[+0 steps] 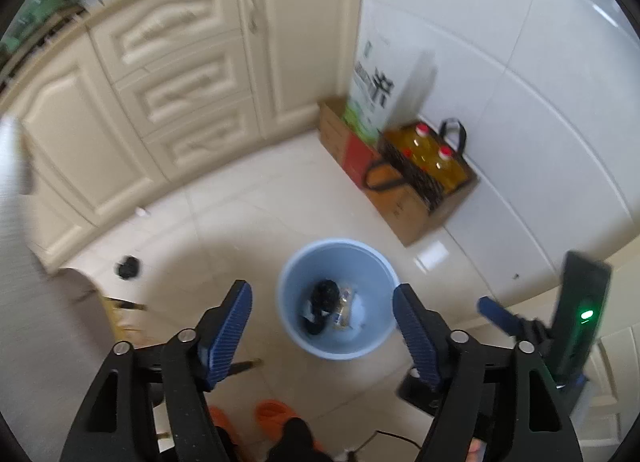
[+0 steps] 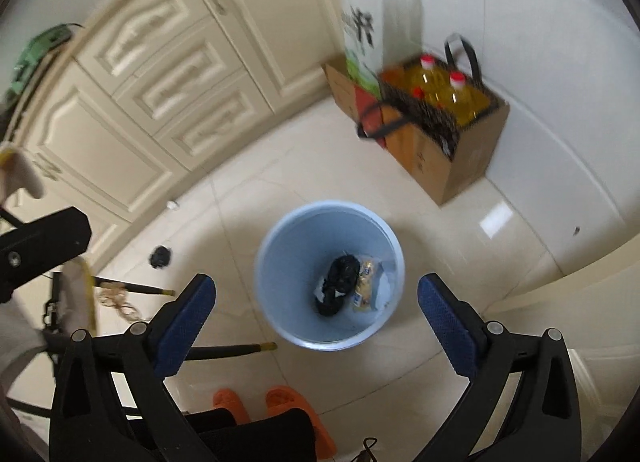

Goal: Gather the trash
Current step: 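Carry both items to the blue bin and release them inside, then grasp the clear plastic bag with the left tool while the right tool grasps the rice packet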

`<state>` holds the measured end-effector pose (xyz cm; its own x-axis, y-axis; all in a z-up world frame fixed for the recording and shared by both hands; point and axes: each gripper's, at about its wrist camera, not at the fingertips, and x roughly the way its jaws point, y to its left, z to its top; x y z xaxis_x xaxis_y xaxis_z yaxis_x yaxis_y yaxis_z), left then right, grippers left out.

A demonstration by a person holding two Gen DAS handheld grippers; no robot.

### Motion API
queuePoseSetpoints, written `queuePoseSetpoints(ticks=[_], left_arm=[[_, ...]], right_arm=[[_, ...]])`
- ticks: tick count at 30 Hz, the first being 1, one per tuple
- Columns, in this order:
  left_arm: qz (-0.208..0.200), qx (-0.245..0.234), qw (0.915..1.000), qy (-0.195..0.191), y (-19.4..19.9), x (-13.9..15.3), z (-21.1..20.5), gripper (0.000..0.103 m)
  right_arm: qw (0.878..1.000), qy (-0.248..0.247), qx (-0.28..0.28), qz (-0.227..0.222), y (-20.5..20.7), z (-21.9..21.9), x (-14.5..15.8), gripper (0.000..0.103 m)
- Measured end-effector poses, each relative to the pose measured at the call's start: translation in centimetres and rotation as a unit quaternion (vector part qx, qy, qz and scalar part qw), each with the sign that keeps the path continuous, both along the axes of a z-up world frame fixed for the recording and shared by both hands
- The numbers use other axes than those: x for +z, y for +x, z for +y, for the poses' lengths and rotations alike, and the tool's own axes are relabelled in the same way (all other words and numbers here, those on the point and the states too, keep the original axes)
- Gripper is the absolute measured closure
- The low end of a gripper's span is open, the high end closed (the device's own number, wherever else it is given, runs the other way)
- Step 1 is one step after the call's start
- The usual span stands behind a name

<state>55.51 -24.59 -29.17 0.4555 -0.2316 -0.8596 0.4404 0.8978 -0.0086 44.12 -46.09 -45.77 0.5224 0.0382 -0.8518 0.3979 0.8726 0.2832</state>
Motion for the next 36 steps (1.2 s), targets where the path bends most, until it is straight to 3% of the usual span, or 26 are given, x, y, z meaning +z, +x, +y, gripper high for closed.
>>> queuePoseSetpoints(ticks=[3, 9, 16, 20, 26, 31, 36], left_arm=[[-0.051, 0.017, 0.9985, 0.000, -3.2, 3.9, 2.5, 0.031], [-0.136, 0.069, 0.9879, -0.029, -9.9, 10.7, 9.9, 0.019], [-0.198, 0.149, 0.9684, -0.031, -14.6, 14.7, 19.1, 0.010], [-0.198, 0.197, 0.9599, -0.030, -15.3, 13.9, 23.3, 0.009], [-0.152, 0.256, 0.9539, -0.040, -13.4, 11.8, 28.6, 0.009], [-0.117, 0.275, 0.9530, -0.051, -9.1, 10.6, 29.8, 0.009], [-0.080, 0.298, 0.9510, -0.023, -3.6, 8.9, 29.7, 0.009]], right_arm=[[0.999, -0.009, 0.007, -0.046, -1.3, 1.8, 4.9, 0.000], [0.990, -0.036, 0.052, -0.126, -2.8, 7.1, 14.5, 0.000], [0.972, -0.059, 0.133, -0.182, -1.5, 15.9, 22.0, 0.000], [0.964, -0.069, 0.177, -0.188, 0.4, 20.8, 23.7, 0.000], [0.955, -0.082, 0.226, -0.172, 4.6, 25.7, 22.9, 0.000], [0.948, -0.104, 0.260, -0.151, 7.8, 27.7, 21.0, 0.000], [0.940, -0.126, 0.289, -0.133, 11.1, 29.4, 19.2, 0.000]])
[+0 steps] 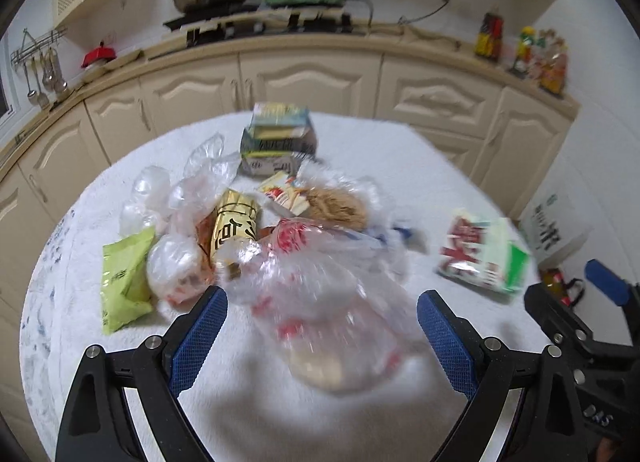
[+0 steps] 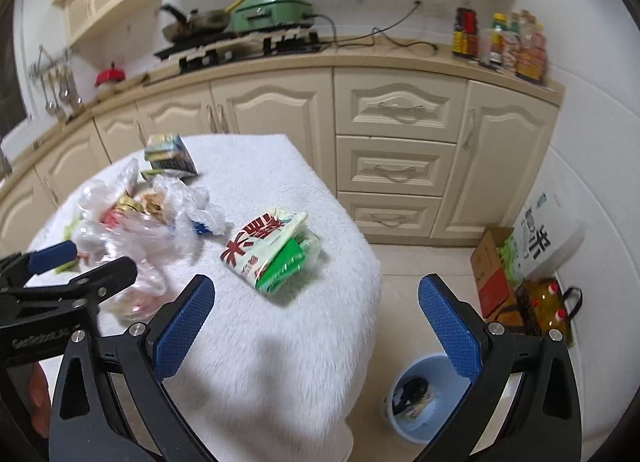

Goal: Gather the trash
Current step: 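Grasp the clear plastic bag with the left tool while the right tool grasps the rice packet, then carry the plastic bag and rice packet to the blue bin and release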

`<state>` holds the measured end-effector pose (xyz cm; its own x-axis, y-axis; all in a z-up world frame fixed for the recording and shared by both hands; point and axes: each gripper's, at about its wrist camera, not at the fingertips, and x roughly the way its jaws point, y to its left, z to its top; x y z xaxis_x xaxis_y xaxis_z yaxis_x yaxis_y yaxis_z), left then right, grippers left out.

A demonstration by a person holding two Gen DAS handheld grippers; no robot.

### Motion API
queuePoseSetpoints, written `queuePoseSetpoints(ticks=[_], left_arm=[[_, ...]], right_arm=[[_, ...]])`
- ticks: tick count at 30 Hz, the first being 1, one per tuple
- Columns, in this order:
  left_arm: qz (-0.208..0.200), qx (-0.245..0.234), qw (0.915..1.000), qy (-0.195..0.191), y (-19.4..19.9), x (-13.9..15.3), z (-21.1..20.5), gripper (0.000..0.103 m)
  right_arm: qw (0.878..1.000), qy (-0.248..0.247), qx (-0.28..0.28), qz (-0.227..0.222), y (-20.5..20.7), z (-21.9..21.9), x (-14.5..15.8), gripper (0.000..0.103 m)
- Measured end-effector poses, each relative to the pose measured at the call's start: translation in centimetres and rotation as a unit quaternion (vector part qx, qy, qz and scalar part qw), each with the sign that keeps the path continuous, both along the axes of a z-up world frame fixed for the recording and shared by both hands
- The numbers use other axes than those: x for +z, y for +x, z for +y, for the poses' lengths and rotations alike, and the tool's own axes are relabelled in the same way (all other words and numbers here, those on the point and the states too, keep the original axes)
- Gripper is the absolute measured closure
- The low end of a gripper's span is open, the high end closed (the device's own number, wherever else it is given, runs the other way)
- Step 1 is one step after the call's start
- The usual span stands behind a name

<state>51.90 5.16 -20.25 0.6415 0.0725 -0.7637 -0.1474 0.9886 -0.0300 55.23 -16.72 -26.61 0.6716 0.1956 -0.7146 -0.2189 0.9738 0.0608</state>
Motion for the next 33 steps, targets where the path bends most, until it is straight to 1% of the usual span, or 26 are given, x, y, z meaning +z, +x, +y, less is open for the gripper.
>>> queuePoseSetpoints(ticks=[2, 4, 5, 6, 7, 8, 11, 13, 15, 17, 18, 19, 20, 22, 26, 31, 33], left_arm=[[0.015, -0.003, 0.9999, 0.002, 1.6, -0.6, -0.7, 0.009], [0.032, -0.009, 0.9994, 0.007, 3.1, -0.9, -1.0, 0.017], [0.042, -0.017, 0.9989, -0.005, 3.1, -1.4, -1.1, 0.035], [0.052, -0.021, 0.9983, -0.017, 4.3, -1.2, -0.5, 0.044], [0.049, -0.017, 0.9985, -0.018, 4.6, -1.1, -0.3, 0.048], [0.046, -0.016, 0.9987, -0.014, 4.1, -0.8, -0.3, 0.056], [0.041, -0.014, 0.9989, -0.019, 3.5, -0.3, 0.0, 0.058], [0.033, -0.004, 0.9993, -0.015, 2.8, 0.0, 0.5, 0.058], [0.027, 0.002, 0.9995, -0.018, 2.2, 0.3, 1.1, 0.059], [0.024, 0.005, 0.9995, -0.021, 1.7, 0.6, 2.0, 0.059], [0.021, 0.008, 0.9996, -0.017, 1.4, 0.8, 2.5, 0.059], [0.020, 0.009, 0.9997, -0.015, 1.1, 1.0, 2.4, 0.059], [0.021, 0.008, 0.9996, -0.015, 0.9, 1.0, 2.4, 0.059], [0.022, 0.005, 0.9996, -0.019, 0.6, 1.6, 2.6, 0.059], [0.015, 0.004, 0.9997, -0.017, -0.4, 2.7, 2.3, 0.059], [0.004, -0.008, 0.9999, -0.011, -1.7, 3.9, 0.7, 0.059], [-0.003, -0.019, 0.9998, -0.007, -2.3, 4.5, -0.5, 0.059]], right_arm=[[1.000, -0.008, 0.005, 0.007, 1.0, 0.5, -0.8, 0.000], [1.000, -0.015, 0.009, 0.015, 1.9, 1.0, -1.4, 0.000], [1.000, -0.016, 0.011, 0.018, 2.2, 1.1, -1.6, 0.000], [1.000, -0.018, 0.014, 0.022, 2.5, 1.4, -1.9, 0.000], [0.999, -0.021, 0.017, 0.024, 2.6, 1.6, -2.1, 0.000], [0.999, -0.024, 0.021, 0.027, 2.9, 2.0, -2.2, 0.000], [0.998, -0.031, 0.035, 0.032, 3.6, 3.1, -2.5, 0.000], [0.998, -0.041, 0.047, 0.031, 4.0, 4.1, -2.6, 0.000], [0.995, -0.065, 0.063, 0.048, 4.7, 5.2, -3.1, 0.000], [0.993, -0.070, 0.070, 0.072, 5.5, 5.5, -3.6, 0.001], [0.992, -0.066, 0.072, 0.079, 5.7, 5.5, -3.7, 0.004], [0.992, -0.051, 0.078, 0.082, 5.8, 5.4, -3.7, 0.008], [0.992, -0.039, 0.081, 0.083, 5.7, 5.1, -3.6, 0.016], [0.993, -0.036, 0.082, 0.079, 5.2, 5.1, -3.6, 0.016], [0.993, -0.012, 0.090, 0.071, 3.6, 4.7, -3.2, 0.017], [0.994, 0.053, 0.083, 0.055, 1.0, 2.2, -1.6, 0.017], [0.994, 0.070, 0.075, 0.042, -0.1, 1.0, -0.7, 0.017]])
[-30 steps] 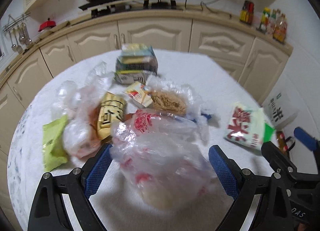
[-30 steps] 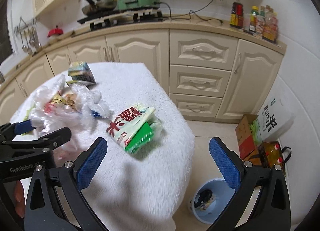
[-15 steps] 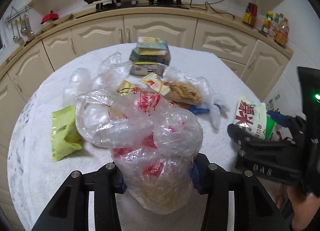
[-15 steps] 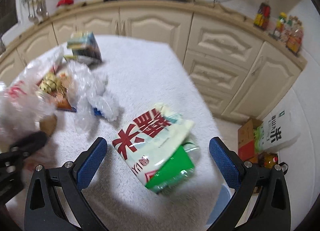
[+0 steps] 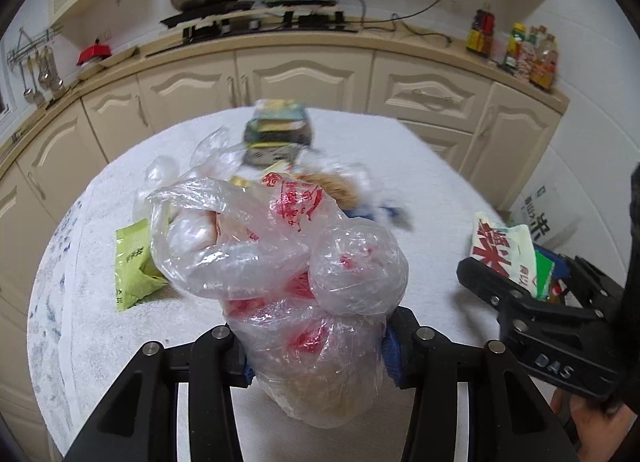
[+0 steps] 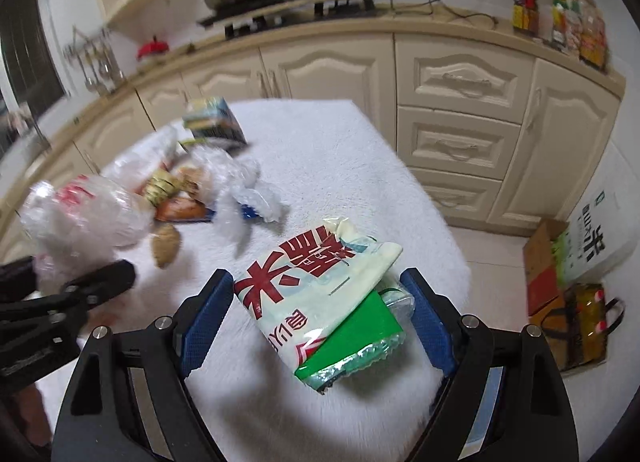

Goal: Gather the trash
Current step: 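Carry the plastic bag and rice packet to the blue bin and release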

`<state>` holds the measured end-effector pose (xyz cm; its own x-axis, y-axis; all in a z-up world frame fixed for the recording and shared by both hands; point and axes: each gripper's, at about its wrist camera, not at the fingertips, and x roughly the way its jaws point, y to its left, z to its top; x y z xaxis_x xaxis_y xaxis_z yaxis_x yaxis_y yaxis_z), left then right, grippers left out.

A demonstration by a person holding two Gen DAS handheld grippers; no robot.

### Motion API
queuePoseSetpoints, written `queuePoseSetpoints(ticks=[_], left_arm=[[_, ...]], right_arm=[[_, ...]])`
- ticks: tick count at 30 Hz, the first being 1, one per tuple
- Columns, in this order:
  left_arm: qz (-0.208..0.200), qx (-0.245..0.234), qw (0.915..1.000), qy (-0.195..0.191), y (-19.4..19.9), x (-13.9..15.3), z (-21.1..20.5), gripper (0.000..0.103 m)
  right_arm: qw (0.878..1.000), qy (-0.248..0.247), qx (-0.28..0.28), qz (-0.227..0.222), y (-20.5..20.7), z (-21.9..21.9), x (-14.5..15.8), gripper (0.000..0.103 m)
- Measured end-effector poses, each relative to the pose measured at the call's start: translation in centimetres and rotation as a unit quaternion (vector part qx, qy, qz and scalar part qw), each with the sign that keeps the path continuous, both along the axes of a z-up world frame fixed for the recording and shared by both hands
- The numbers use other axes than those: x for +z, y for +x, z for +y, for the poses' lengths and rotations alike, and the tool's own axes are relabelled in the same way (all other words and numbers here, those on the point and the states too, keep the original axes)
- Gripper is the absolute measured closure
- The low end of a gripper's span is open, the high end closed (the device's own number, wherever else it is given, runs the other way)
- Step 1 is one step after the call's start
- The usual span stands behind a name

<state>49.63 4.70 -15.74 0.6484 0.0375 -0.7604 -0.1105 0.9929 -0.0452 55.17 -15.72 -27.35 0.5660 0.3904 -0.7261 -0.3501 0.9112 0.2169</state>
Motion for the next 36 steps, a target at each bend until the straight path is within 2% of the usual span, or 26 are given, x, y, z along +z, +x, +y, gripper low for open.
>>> queuePoseSetpoints(ticks=[8, 13, 18, 23, 26, 29, 32, 34, 36], left_arm=[[-0.019, -0.064, 0.9976, 0.016, -1.0, 1.3, -7.4, 0.059], [-0.008, -0.127, 0.9917, 0.019, 0.0, 0.2, -13.7, 0.059], [0.016, -0.195, 0.9802, 0.028, 2.2, -2.2, -20.7, 0.059], [0.063, -0.266, 0.9618, 0.020, 5.5, -6.4, -27.0, 0.059], [0.096, -0.293, 0.9509, 0.027, 7.8, -9.7, -30.2, 0.059], [0.117, -0.304, 0.9446, 0.042, 9.9, -12.5, -32.4, 0.059], [0.137, -0.315, 0.9385, 0.034, 12.3, -14.9, -34.3, 0.056], [0.144, -0.321, 0.9356, 0.030, 14.2, -15.6, -35.3, 0.046], [0.135, -0.317, 0.9379, 0.035, 15.3, -16.2, -35.5, 0.024]], right_arm=[[0.996, 0.073, -0.056, -0.023, -4.0, -7.7, 1.5, 0.017], [0.989, 0.088, -0.116, -0.019, -5.8, -14.6, 0.4, 0.017], [0.979, 0.093, -0.179, 0.007, -7.1, -21.8, -2.9, 0.017], [0.968, 0.088, -0.229, 0.046, -7.6, -27.0, -7.6, 0.017], [0.961, 0.091, -0.253, 0.069, -7.6, -29.3, -10.7, 0.017], [0.953, 0.089, -0.273, 0.092, -7.5, -31.1, -13.6, 0.017], [0.948, 0.086, -0.286, 0.113, -7.7, -32.4, -16.0, 0.017], [0.944, 0.085, -0.292, 0.125, -7.9, -33.2, -17.4, 0.017], [0.942, 0.084, -0.298, 0.133, -7.8, -33.5, -18.3, 0.017]])
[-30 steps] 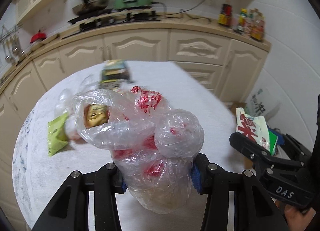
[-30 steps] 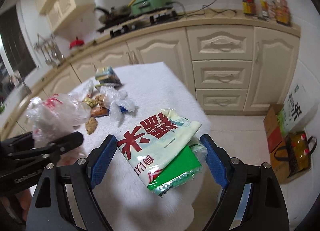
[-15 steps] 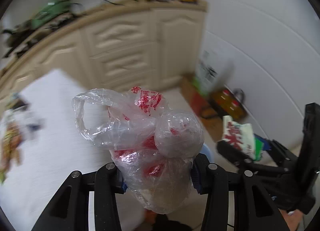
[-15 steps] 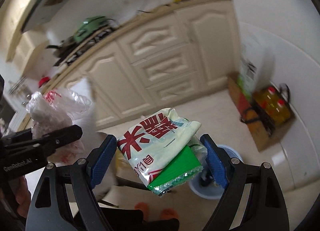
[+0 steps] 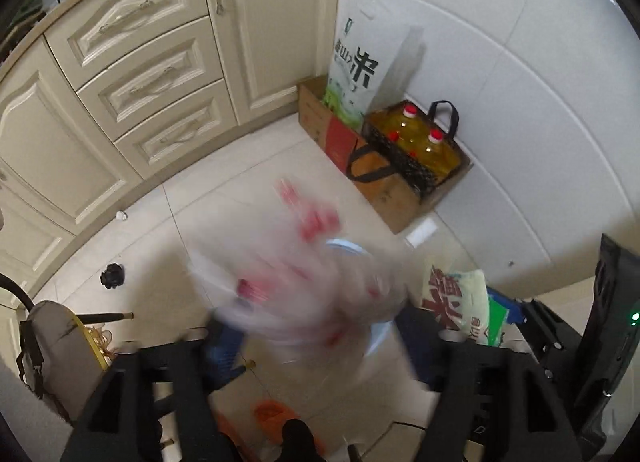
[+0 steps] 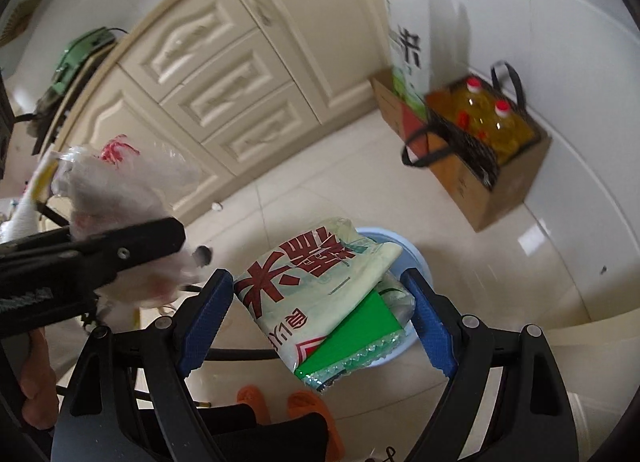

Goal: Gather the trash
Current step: 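Carry the plastic bag and rice packet to the blue bin and release, then grasp the green snack pouch with the left tool while the right tool grasps crumpled plastic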

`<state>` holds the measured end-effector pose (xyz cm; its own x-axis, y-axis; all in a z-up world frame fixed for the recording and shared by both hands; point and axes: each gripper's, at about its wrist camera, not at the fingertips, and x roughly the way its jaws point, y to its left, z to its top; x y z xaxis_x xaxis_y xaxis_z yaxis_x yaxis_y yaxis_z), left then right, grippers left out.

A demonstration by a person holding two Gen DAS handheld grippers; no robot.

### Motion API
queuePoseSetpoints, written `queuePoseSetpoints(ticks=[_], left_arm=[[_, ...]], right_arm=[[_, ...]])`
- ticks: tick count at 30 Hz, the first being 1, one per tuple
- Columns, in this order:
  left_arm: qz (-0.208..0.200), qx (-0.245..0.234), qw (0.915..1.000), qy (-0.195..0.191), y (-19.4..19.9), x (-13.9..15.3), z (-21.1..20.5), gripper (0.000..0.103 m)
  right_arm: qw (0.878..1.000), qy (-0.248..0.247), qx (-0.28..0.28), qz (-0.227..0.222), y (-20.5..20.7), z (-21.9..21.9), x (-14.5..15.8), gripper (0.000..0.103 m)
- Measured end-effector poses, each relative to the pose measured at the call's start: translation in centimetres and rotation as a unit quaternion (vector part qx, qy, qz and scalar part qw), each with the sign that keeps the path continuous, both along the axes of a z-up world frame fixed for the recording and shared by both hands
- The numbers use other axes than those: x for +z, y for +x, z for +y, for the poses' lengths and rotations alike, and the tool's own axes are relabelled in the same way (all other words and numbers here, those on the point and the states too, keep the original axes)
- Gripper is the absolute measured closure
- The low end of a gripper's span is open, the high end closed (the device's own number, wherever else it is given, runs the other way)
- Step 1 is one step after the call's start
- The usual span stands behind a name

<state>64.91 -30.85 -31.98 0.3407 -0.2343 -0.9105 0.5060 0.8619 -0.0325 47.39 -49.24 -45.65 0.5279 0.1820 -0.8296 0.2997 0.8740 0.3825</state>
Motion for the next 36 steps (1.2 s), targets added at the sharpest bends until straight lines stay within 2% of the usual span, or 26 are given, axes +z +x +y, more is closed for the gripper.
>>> queuePoseSetpoints(ticks=[3, 9, 13, 18, 23, 28, 33, 36], left_arm=[[-0.015, 0.003, 0.9999, 0.007, 1.2, -0.9, -0.5, 0.021], [-0.018, 0.015, 0.9997, 0.010, 0.5, -1.4, 0.2, 0.021], [-0.033, 0.031, 0.9989, 0.012, -1.2, -0.6, 0.9, 0.021], [-0.042, 0.045, 0.9981, 0.008, -3.2, 1.6, 2.0, 0.021], [-0.059, 0.055, 0.9968, 0.000, -5.8, 4.5, 3.8, 0.021], [-0.091, 0.066, 0.9934, -0.023, -9.8, 9.3, 6.9, 0.021], [-0.149, 0.078, 0.9845, -0.048, -15.2, 15.1, 12.4, 0.019], [-0.183, 0.101, 0.9758, -0.065, -18.0, 18.2, 17.1, 0.015]], right_arm=[[1.000, 0.004, -0.009, 0.011, 0.3, -0.4, -1.4, 0.017], [1.000, 0.008, -0.006, 0.025, 1.7, 0.0, -3.3, 0.017], [1.000, 0.006, 0.000, 0.022, 3.0, 0.5, -3.6, 0.016], [1.000, -0.019, -0.002, 0.017, 3.6, 1.2, -2.1, 0.011], [0.999, -0.038, 0.005, -0.004, 2.4, 2.3, 1.8, 0.009], [0.997, -0.057, 0.017, -0.045, 0.2, 4.5, 7.9, 0.005], [0.990, -0.085, 0.050, -0.100, -1.4, 8.6, 14.9, 0.002], [0.984, -0.098, 0.076, -0.130, -1.9, 12.1, 18.6, 0.000]])
